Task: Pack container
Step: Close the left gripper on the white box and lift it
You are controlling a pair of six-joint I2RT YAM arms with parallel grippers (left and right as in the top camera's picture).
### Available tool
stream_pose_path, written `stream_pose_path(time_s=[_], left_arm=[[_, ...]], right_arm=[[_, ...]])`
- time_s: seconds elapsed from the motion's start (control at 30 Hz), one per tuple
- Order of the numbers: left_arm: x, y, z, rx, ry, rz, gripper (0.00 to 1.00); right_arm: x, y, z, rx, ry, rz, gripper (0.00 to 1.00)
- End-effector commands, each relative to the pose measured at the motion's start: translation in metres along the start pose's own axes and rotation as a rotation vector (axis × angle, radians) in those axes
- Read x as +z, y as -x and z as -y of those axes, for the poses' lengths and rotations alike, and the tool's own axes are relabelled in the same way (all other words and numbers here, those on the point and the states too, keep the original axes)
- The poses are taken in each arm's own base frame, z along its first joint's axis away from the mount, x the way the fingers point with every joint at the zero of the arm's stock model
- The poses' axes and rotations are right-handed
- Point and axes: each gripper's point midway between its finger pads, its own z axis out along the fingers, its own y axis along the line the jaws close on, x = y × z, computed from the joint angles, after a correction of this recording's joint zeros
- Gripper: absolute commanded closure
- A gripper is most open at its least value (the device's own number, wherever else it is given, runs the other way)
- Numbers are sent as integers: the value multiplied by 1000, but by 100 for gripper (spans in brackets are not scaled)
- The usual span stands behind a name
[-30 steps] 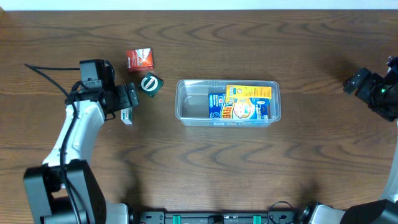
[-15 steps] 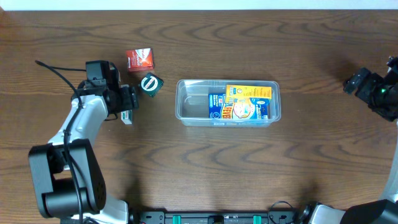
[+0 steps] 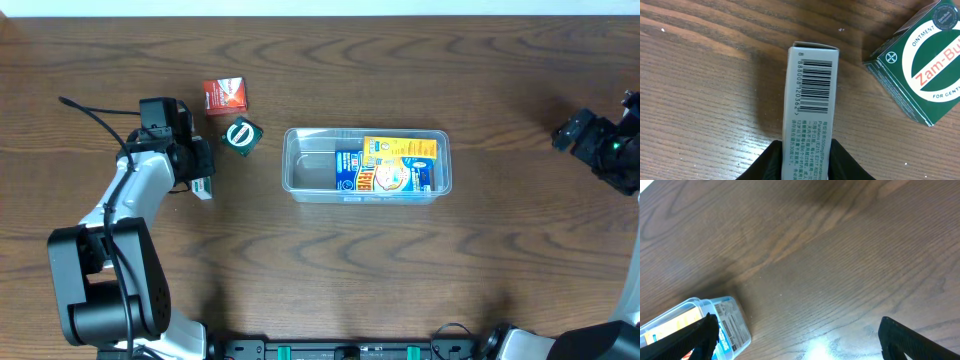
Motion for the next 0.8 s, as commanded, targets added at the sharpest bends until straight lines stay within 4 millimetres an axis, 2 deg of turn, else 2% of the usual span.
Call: stream_pose_path(time_s=[0.0,0.2,0.33,0.47,0.57,0.67,0.77], left_arm=[[-1,6,0,-19,6,14,71],[-3,5,8,-25,-38,8,72],[-19,15,17,-50,-85,21,76],[-54,34,29,-60,-140,75,76],[-92,46,43,-41,-214,130,76],[-131,49,62,23,-311,186,76],[-169,45,84,114,-404,247,76]], right_arm=[[-3,4,-1,13,7,11,1],[-3,4,-1,13,7,11,1],[-3,4,-1,13,7,11,1],[-3,4,-1,13,7,11,1],[-3,4,-1,13,7,11,1],[-3,4,-1,13,7,11,1],[-3,4,-1,13,7,11,1]])
